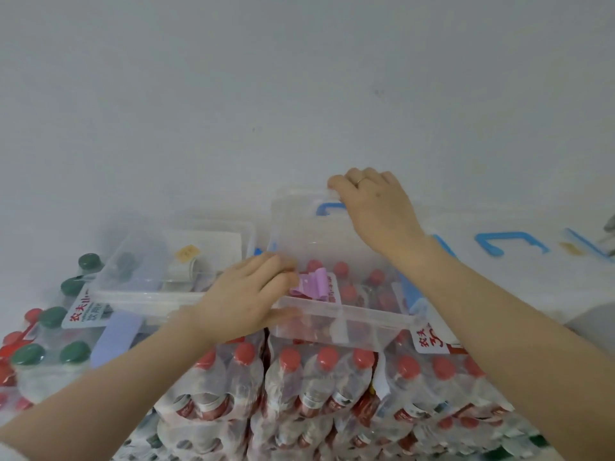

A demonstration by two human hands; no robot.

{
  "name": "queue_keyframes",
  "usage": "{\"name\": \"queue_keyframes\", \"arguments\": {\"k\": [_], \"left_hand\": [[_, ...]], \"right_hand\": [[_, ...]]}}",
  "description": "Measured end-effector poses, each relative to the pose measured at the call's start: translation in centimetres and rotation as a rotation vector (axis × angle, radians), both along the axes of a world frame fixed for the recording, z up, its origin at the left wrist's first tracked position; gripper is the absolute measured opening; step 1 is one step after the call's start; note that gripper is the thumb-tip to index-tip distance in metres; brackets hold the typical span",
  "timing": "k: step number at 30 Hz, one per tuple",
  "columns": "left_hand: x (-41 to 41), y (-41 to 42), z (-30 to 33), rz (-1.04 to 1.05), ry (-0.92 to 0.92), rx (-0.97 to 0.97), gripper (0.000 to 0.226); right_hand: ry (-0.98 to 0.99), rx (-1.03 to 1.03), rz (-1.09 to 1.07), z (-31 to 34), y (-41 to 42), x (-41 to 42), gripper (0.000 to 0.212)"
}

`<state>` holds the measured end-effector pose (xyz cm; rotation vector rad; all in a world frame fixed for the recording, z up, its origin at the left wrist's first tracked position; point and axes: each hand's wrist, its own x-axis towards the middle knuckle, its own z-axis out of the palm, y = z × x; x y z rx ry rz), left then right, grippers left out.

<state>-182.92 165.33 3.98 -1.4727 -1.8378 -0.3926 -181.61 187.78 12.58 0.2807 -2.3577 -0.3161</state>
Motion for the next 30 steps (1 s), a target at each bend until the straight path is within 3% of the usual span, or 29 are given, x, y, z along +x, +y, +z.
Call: {"name": "queue_keyframes", "arguments": {"k": [3, 6, 9, 13, 15, 21, 26, 30], "left_hand": [[0.6, 0.1, -0.2, 0.050, 0.081, 0.080, 0.062], [0.7, 0.5, 0.1, 0.101, 0.042, 0.045, 0.075], [1.1, 0.7, 0.2, 0.108, -0.020, 0.030, 0.070], [1.4, 0.7, 0.4, 0.095, -0.030, -0.014, 0.061], [1.3, 0.5, 0.4, 0.082, -0.060, -0.063, 0.052], [1.5, -0.4, -0.2, 0.114, -0.113, -0.166, 0.037], [2.4, -0.2, -0.1, 0.147, -0.036, -0.164, 0.039], [2.8, 0.2, -0.3, 0.166, -0.014, -0.139, 0.058]], "right_hand": [[-0.047, 0.048, -0.004, -1.3, -1.1, 3.2, 0.033], [-0.209, -0.080, 0.022, -3.1, -2.3, 5.3, 0.040], [-0.330, -0.175, 0.034, -4.2, -3.1, 6.8, 0.041], [-0.528, -0.450, 0.114, -5.0, -3.7, 8.0, 0.040], [-0.577, -0.467, 0.153, -5.4, -3.9, 8.7, 0.040], [-0.407, -0.166, -0.040, -7.3, -0.7, 10.9, 0.055], [-0.286, -0.140, -0.060, -8.7, 0.9, 12.4, 0.046], [-0.267, -0.160, -0.034, -8.8, 1.2, 12.2, 0.041]]}}
